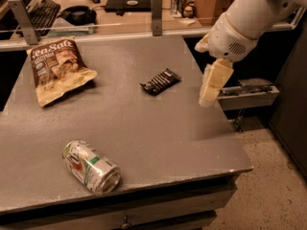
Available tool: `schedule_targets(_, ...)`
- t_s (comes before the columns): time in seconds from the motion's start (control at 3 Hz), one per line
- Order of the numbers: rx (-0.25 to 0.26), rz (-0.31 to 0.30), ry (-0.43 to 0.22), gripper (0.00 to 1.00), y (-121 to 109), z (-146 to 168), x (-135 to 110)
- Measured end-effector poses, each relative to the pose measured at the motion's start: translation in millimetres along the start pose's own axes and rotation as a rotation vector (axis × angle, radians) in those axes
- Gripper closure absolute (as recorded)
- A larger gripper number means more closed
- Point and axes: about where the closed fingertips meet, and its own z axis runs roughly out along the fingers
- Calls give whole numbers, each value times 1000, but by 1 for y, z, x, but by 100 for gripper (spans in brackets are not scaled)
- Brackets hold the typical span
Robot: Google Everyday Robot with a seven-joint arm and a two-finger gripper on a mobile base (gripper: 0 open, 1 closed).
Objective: Pick rxbar chocolate
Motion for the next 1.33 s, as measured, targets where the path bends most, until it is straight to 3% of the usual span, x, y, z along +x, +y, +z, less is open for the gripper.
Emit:
schedule_targets(0.67, -39, -46, -88, 0, -44, 60, -27)
schedule_targets(1.33, -45, -53, -121, 0, -70, 104, -40)
